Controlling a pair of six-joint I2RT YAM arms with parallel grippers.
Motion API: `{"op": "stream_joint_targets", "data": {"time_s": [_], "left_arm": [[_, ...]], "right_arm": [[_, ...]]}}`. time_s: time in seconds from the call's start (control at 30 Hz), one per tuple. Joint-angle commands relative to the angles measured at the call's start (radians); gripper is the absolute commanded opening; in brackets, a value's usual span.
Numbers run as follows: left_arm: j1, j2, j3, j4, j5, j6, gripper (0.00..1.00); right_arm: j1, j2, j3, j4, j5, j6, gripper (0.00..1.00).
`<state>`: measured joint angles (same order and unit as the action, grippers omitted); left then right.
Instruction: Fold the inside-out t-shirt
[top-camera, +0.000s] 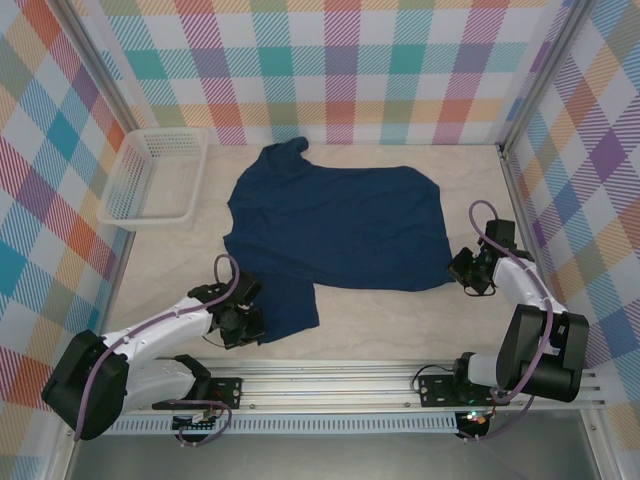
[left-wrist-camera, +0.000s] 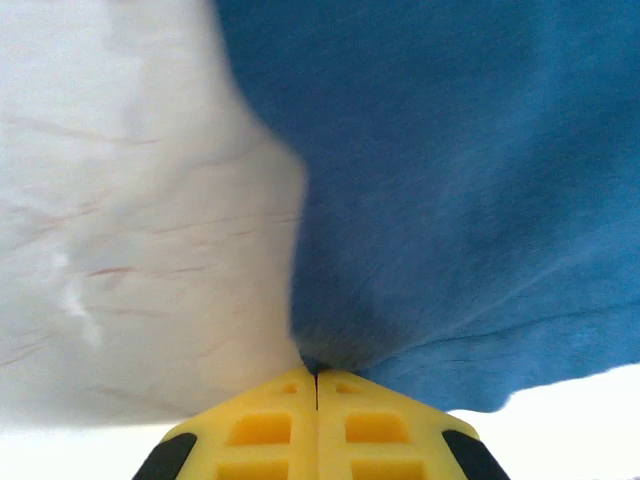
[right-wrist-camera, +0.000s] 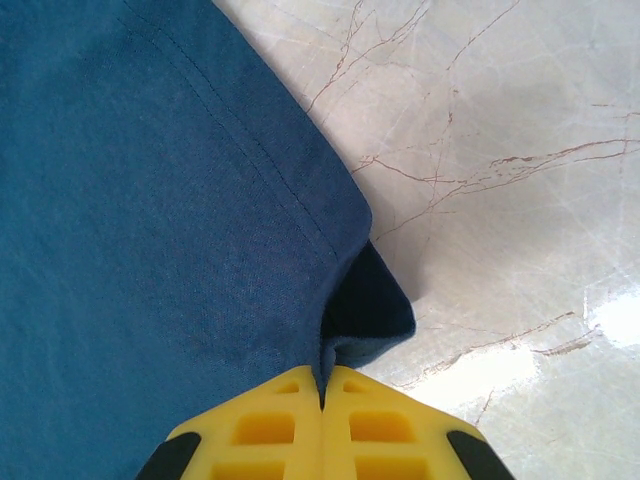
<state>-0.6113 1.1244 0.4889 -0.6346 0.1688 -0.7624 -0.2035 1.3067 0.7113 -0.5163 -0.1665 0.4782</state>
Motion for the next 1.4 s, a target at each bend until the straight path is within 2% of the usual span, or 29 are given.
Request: {"op": "stream_joint_targets", "data": {"time_s": [0.0,0.17,0.33,0.47,0.7,0.9,1.13,1.37], "left_arm": [[-0.019,-0.029,-0.006,0.082,0.051,0.009,0.00],[-0.019,-0.059,0.027,-0.014,-0.008,0.015,0.00],[-0.027,-0.059,0.042,-0.072,-0.025,0.016,0.24],[-0.050,-0.073,0.046,-0.083,-0.032,0.004,0.37],[-0.094,0.008,0.042,-0.040,-0.053,0.008,0.45],[-0.157,0.096,0.067,-0.030,-0.120,0.017,0.43],[-0.210,0.173,0.102,-0.038,-0.160,0.030,0.27],[-0.217,0.163,0.112,-0.039,-0.170,0.030,0.12]], "right_arm": [[-0.001,-0.014,0.008,-0.009,-0.013,-0.021,0.00],[-0.001,-0.016,0.008,-0.008,-0.019,-0.025,0.00],[-0.001,-0.006,0.008,-0.006,-0.025,-0.026,0.00],[-0.002,-0.004,0.006,-0.002,-0.027,-0.027,0.00],[-0.002,0.001,0.006,0.001,-0.036,-0.028,0.00],[-0.002,0.003,0.004,0.001,-0.039,-0.029,0.00],[-0.002,0.003,0.005,0.002,-0.041,-0.029,0.00],[-0.002,0.005,0.004,0.004,-0.041,-0.030,0.00]]}}
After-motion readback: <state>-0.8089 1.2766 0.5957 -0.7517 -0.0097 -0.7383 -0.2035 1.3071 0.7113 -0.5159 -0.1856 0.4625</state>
